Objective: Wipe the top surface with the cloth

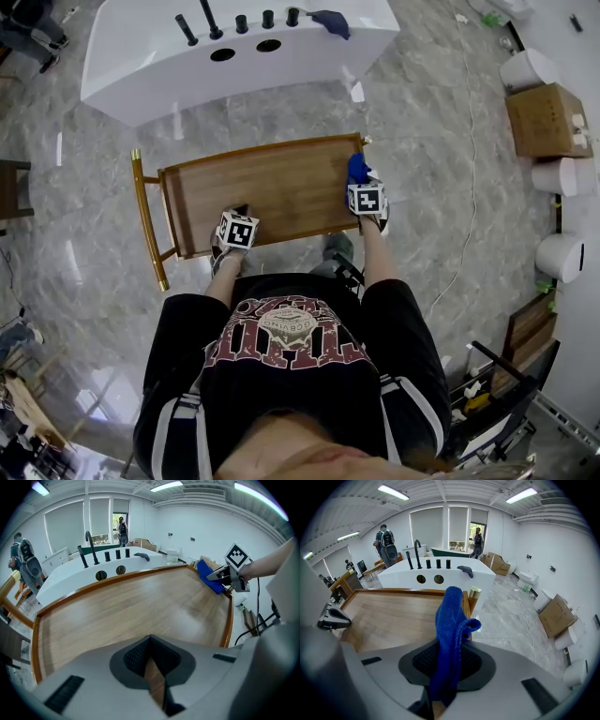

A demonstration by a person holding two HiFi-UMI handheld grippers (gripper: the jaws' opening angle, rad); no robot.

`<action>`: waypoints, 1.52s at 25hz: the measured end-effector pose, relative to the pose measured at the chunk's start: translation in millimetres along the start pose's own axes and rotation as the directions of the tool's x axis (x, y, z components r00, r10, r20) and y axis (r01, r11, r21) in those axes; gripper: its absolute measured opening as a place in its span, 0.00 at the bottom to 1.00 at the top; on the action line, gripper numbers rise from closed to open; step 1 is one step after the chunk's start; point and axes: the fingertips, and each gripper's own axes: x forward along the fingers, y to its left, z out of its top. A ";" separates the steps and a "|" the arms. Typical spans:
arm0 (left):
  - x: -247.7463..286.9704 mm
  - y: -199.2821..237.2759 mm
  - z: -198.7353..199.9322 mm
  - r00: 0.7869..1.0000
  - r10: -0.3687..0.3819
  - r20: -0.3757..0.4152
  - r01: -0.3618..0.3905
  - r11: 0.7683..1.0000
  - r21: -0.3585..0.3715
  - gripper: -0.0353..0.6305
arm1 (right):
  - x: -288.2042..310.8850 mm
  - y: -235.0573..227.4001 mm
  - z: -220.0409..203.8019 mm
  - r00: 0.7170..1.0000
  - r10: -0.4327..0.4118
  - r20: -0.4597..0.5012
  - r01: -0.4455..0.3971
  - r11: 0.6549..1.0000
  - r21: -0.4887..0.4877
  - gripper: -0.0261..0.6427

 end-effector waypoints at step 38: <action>-49.6 55.0 -91.7 0.991 0.129 -0.028 -0.132 0.964 -0.230 0.12 | 7.6 -3.2 3.7 0.998 -0.061 -0.011 0.062 0.998 0.026 0.17</action>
